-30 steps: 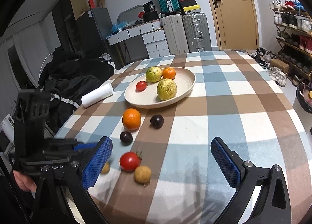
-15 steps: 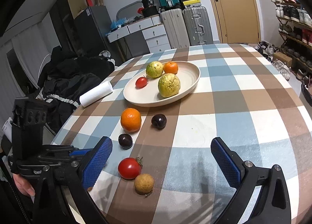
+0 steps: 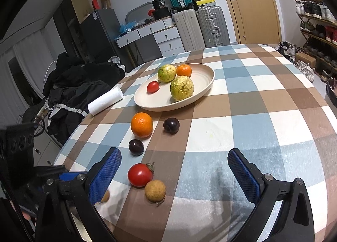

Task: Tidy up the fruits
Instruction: 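Close the left tool on the small brown round fruit, then carry the brown fruit toward the plate with the left tool while the right tool approaches the dark plum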

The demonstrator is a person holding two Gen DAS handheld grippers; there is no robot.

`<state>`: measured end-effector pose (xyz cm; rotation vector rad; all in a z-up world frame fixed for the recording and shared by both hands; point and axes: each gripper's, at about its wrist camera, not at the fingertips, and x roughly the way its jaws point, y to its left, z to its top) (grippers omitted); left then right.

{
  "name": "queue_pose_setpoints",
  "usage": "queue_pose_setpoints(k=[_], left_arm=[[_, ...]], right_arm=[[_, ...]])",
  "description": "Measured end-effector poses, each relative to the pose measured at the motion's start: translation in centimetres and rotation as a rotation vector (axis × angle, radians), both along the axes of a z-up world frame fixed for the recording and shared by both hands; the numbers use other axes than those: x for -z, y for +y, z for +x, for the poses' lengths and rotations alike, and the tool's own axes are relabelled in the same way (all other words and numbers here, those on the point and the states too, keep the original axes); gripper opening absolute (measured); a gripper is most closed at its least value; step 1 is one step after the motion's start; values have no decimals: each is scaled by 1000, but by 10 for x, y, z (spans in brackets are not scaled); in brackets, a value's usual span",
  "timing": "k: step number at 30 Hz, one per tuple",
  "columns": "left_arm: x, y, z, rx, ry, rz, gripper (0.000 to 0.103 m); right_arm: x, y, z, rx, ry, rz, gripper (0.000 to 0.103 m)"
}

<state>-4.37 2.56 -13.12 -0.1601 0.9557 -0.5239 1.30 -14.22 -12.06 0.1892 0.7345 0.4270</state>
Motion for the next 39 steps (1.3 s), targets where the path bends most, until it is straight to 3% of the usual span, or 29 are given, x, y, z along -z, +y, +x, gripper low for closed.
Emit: queue_pose_setpoints(k=[4, 6, 7, 10, 17, 24, 31, 34, 35, 39], left_arm=[[2, -6, 4, 8, -5, -2, 57], [2, -11, 4, 24, -11, 20, 46], [3, -14, 3, 37, -9, 32, 35], [4, -18, 2, 50, -21, 53, 25], [-1, -9, 9, 24, -33, 16, 25], [-19, 16, 21, -104, -75, -44, 25], [-32, 29, 44, -155, -89, -59, 25], [-40, 33, 56, -168, -113, -53, 25], [-43, 35, 61, -173, -119, -57, 25], [-48, 39, 75, -184, -120, -67, 25]], right_arm=[[0, 0, -3, -2, -7, 3, 103], [0, 0, -4, -5, -7, -1, 103], [1, 0, -4, -5, -7, -2, 103], [2, -1, -4, -4, -4, 2, 103], [2, 0, 1, -11, 3, 3, 103], [2, 10, 28, -43, 35, -46, 103], [2, 24, 57, -74, 33, -87, 101], [6, 26, 72, -74, 74, -76, 93], [8, 27, 77, -79, 89, -66, 85], [13, 31, 89, -90, 124, -71, 67]])
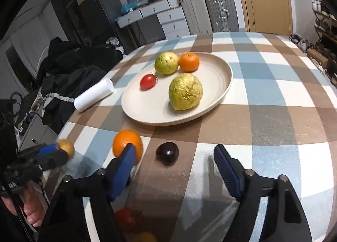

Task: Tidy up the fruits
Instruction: 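Carry the brown fruit toward the plate with the left tool while the right tool approaches the dark plum, then close the right tool on the dark plum while the left tool lowers the brown fruit onto the plate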

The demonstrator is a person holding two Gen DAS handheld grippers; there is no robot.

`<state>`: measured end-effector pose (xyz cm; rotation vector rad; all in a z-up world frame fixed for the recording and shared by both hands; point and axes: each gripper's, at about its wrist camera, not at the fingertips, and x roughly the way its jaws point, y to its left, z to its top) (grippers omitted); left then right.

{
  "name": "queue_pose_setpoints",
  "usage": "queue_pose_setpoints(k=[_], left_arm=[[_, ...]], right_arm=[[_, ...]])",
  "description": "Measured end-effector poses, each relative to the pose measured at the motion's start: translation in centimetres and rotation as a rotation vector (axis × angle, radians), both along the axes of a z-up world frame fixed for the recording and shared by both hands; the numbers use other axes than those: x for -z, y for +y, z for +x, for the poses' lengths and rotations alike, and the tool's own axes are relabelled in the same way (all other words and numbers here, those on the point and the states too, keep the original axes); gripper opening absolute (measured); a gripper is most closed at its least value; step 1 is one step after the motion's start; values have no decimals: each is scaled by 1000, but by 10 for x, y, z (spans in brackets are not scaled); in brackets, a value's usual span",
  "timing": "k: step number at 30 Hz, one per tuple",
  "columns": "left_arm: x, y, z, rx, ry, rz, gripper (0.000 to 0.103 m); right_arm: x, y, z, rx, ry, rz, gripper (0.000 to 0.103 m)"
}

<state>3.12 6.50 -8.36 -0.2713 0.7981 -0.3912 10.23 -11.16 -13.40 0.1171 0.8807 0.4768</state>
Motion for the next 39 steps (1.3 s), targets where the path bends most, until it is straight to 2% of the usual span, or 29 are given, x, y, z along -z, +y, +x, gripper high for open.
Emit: queue_pose_setpoints(k=[2, 3, 6, 8, 12, 17, 20, 24, 29, 32, 39], left_arm=[[-1, 2, 6, -6, -1, -2, 25], [-2, 3, 9, -10, -2, 0, 25], [-4, 4, 19, -23, -5, 0, 25], [-6, 5, 28, -32, -8, 2, 25], [-10, 4, 44, -40, -17, 4, 25], [-15, -2, 71, -36, -17, -3, 25], [-17, -10, 91, -24, -18, 3, 25], [-21, -23, 123, -6, -15, -4, 25], [-25, -44, 168, 8, -17, 20, 25], [-15, -57, 194, 21, 21, 26, 25], [9, -83, 231, 65, 81, 41, 25]], right_arm=[[2, 2, 4, -6, 9, -6, 61], [3, 3, 5, -17, 18, 0, 54], [7, 5, 8, -29, 36, 10, 47], [8, 5, 9, -38, 38, 14, 36], [8, 5, 10, -45, 44, 39, 26], [3, 0, 11, -21, 11, 53, 25], [-12, -14, 13, 0, -44, 89, 25], [-31, -29, 30, 26, -72, 121, 25], [-51, -38, 63, 36, -109, 141, 25], [-57, -37, 86, 25, -119, 151, 25], [-47, -41, 143, 46, -69, 207, 25]])
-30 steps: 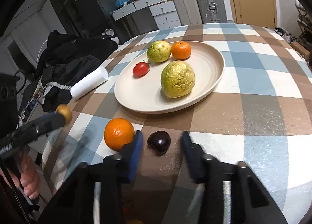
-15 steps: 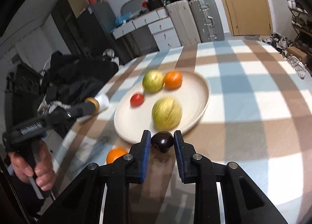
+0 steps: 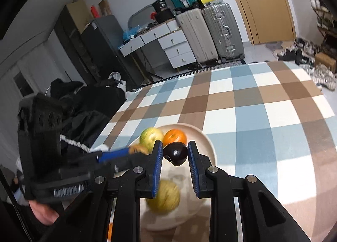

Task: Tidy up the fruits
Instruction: 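Close the right tool on the dark plum while the left tool lowers the brown fruit onto the plate, then lower the plum onto the plate and open both tools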

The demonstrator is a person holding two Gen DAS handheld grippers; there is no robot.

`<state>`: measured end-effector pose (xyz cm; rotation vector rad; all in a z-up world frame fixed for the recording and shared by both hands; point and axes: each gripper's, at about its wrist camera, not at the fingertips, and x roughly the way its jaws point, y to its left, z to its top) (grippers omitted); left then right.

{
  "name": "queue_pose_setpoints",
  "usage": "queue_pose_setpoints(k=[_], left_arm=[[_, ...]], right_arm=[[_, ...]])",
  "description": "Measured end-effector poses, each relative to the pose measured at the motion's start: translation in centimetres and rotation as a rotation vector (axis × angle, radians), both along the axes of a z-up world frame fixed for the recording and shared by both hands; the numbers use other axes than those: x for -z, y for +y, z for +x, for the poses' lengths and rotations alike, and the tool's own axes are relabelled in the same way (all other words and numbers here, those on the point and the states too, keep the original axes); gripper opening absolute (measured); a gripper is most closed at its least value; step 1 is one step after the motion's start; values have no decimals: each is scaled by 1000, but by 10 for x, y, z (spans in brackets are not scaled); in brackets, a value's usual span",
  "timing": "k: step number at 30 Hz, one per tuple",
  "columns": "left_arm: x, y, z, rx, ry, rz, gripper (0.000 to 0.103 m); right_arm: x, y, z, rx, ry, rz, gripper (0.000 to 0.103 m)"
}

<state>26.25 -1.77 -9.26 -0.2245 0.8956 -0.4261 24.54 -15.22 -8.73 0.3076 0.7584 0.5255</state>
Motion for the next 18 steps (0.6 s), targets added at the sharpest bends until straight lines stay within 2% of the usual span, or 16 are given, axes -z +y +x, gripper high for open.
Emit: queue_pose_setpoints(k=[8, 10, 18], left_arm=[[26, -12, 26, 27, 55, 6, 25], [30, -14, 29, 28, 63, 7, 25], [37, -14, 35, 24, 96, -11, 25]], right_arm=[[23, 9, 48, -55, 117, 40, 25], [27, 16, 53, -76, 145, 24, 25], [31, 22, 54, -61, 136, -15, 26]])
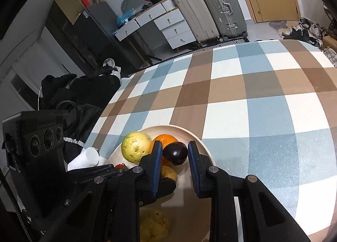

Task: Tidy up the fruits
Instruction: 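Lower the plum onto the plate and open both tools, then withdraw both open tools from the plate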

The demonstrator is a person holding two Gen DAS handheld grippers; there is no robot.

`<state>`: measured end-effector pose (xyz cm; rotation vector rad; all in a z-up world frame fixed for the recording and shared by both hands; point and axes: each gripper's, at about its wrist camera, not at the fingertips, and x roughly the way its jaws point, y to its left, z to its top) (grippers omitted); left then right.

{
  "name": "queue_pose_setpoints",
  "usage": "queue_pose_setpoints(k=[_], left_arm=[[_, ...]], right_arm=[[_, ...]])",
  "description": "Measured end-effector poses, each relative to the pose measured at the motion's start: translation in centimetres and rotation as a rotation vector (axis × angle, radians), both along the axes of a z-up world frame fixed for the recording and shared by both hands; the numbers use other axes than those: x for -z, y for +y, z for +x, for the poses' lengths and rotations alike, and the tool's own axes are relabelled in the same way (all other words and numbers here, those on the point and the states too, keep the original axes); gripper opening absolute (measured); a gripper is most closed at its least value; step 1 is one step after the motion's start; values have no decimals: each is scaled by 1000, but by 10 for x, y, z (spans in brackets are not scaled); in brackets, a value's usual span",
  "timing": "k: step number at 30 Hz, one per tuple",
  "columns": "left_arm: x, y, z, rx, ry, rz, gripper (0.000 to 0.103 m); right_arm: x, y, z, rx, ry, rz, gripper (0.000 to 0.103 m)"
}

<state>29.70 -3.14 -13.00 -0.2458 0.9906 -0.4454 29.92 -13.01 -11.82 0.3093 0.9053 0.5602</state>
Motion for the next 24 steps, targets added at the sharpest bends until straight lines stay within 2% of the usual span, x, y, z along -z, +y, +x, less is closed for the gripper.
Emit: queue_pose_setpoints(k=[5, 7, 9, 11, 12, 13, 15, 18, 22, 24], left_arm=[[-13, 0, -13, -10, -31, 33, 27], [-21, 0, -22, -20, -43, 53, 28], [-29, 3, -34, -28, -56, 60, 32], [-39, 5, -48, -38, -80, 73, 43], [-44, 6, -55, -43, -94, 81, 46], [-49, 8, -62, -49, -109, 86, 50], [-60, 13, -81, -67, -138, 90, 52], [-75, 20, -107, -102, -170, 103, 57], [-92, 25, -142, -137, -227, 136, 81], [-102, 26, -161, -158, -261, 162, 83]], right_arm=[[-13, -14, -13, 41, -41, 29, 39], [-22, -20, -23, 52, -66, 41, 51], [-33, -28, -36, 72, -97, 50, 53], [-44, -35, -54, 86, -120, 50, 59], [-47, -38, -62, 98, -132, 46, 68], [-52, -41, -73, 110, -148, 40, 73], [-60, -46, -93, 128, -178, 24, 88], [-73, -54, -128, 153, -232, 2, 96], [-82, -60, -170, 184, -286, -10, 102], [-86, -59, -190, 182, -311, -26, 102]])
